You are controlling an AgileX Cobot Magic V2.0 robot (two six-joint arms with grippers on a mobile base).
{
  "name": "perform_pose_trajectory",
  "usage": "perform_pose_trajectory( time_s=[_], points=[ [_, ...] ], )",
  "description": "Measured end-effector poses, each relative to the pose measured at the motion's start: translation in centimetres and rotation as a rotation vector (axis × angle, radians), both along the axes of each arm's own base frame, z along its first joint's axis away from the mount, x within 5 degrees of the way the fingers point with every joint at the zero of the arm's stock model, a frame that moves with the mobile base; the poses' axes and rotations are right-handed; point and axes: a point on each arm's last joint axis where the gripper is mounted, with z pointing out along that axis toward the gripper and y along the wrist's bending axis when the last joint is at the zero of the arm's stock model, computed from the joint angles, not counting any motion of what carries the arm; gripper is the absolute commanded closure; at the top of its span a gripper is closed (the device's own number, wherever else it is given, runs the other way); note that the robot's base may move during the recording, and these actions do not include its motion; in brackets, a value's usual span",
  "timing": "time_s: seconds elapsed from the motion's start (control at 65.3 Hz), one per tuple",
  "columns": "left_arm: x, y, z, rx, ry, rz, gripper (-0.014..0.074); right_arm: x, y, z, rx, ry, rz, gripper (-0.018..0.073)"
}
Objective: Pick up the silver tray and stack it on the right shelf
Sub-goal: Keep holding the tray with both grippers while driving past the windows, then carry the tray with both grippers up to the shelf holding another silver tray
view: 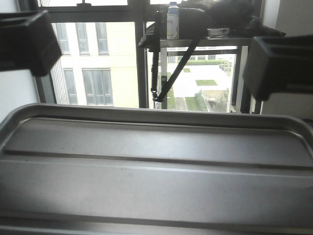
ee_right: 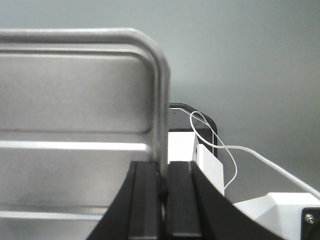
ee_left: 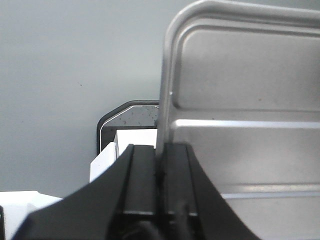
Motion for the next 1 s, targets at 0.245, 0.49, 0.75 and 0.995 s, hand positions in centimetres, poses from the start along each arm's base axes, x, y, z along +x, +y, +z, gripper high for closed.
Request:
perform_pose_trajectory(
  time_s=[0.245, 0.49, 0.75, 0.995],
  points=[
    [0.01, -0.03, -0.04, 0.002, 0.001, 0.000, 0.0689, -0.01, -0.01, 0.00, -0.001, 0.001, 0.000, 0.0481],
    [0.01, -0.03, -0.03, 0.001, 0.000, 0.000, 0.0689, -0.01, -0.03, -0.01, -0.003, 0.002, -0.001, 0.0481],
    [0.01, -0.04, -0.03, -0.001, 0.000, -0.001, 0.0689, -0.01, -0.03, -0.01, -0.003, 0.001, -0.001, 0.0481],
    [0.01, -0.04, -0.03, -0.001, 0.000, -0.001, 0.0689, -0.01, -0.03, -0.01, -0.003, 0.001, -0.001, 0.0481]
  ],
)
